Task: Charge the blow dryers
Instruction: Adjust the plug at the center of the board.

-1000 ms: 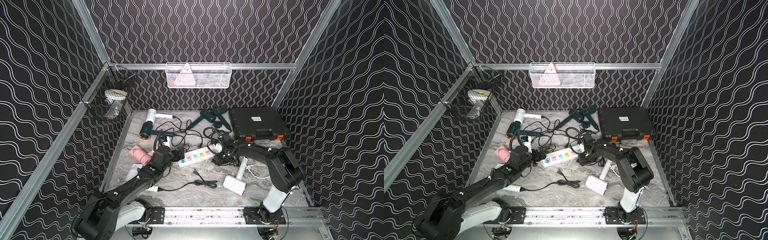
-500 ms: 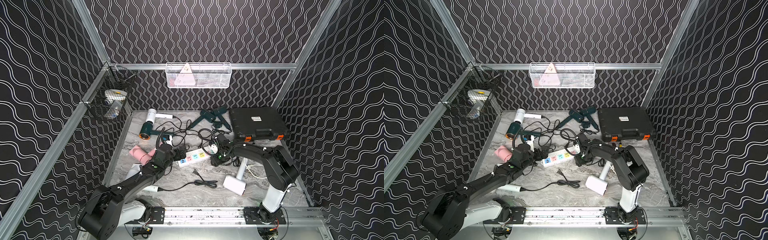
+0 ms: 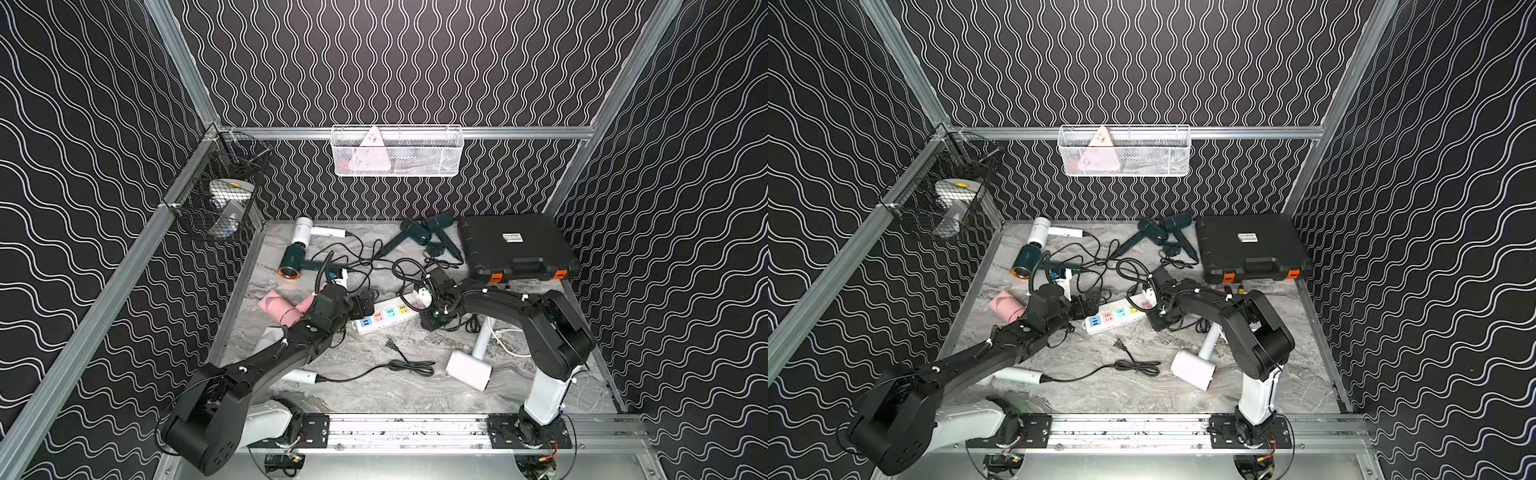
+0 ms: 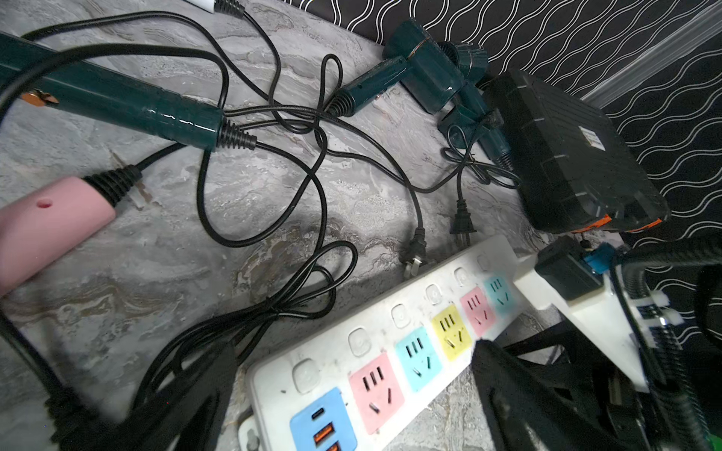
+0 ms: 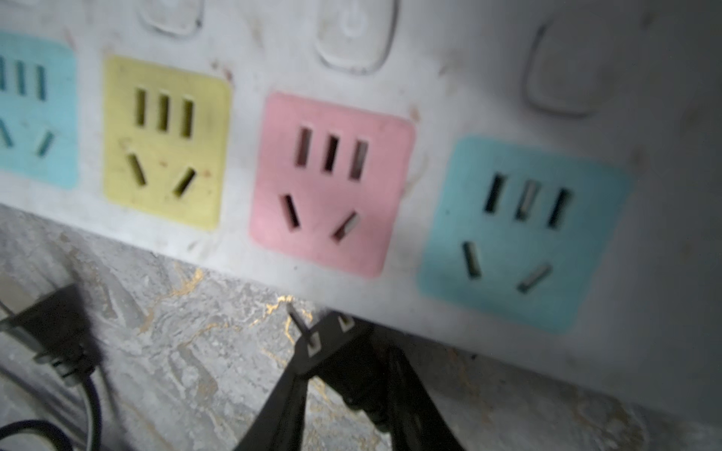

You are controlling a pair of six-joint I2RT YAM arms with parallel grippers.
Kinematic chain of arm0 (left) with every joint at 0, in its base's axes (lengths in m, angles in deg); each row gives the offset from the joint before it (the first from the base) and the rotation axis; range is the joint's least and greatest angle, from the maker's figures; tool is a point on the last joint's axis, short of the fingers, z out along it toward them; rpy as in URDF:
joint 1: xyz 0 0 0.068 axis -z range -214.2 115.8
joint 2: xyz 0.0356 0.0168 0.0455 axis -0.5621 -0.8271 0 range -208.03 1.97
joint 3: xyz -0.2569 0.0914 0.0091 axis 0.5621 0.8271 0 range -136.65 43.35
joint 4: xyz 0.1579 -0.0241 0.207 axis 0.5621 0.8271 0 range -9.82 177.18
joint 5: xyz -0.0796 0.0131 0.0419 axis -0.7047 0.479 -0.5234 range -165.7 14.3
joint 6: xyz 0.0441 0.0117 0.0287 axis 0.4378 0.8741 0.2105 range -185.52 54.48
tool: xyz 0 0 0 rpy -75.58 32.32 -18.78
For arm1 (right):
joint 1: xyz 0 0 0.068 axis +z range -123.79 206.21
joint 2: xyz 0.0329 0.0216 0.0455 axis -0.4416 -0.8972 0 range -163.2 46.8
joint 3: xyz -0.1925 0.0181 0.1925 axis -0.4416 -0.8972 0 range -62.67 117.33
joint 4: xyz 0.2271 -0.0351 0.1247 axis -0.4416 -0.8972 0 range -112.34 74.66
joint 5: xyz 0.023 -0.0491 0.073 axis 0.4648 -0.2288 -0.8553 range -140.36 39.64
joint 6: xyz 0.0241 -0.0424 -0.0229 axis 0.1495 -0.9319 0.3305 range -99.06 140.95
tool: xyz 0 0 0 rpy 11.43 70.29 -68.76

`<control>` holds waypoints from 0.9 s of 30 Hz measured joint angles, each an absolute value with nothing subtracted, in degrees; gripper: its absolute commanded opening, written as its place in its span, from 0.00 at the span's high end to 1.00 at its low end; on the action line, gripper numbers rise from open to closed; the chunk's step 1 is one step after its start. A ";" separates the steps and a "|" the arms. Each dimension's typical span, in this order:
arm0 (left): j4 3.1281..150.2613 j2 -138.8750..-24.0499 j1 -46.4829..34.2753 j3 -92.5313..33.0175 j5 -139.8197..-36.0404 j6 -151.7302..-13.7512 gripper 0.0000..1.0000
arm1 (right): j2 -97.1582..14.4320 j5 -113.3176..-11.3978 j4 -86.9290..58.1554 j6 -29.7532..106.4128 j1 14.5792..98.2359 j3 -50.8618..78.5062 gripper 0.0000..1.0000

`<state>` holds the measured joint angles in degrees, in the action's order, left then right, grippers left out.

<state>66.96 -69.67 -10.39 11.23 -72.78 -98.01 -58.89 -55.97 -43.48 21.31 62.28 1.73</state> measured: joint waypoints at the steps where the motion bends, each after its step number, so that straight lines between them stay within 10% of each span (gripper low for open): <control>1: 67.36 -70.26 -10.39 10.59 -72.87 -97.75 0.01 | -58.87 -55.59 -43.28 21.31 62.50 1.65 0.73; 13: 71.90 -78.89 -8.99 2.53 -77.13 -96.63 0.01 | -54.87 -51.68 -44.53 22.03 63.26 -1.87 1.00; 27: 86.53 -94.11 -4.62 -18.17 -77.18 -93.60 0.13 | -53.71 -46.15 -44.62 26.03 60.18 -2.64 1.00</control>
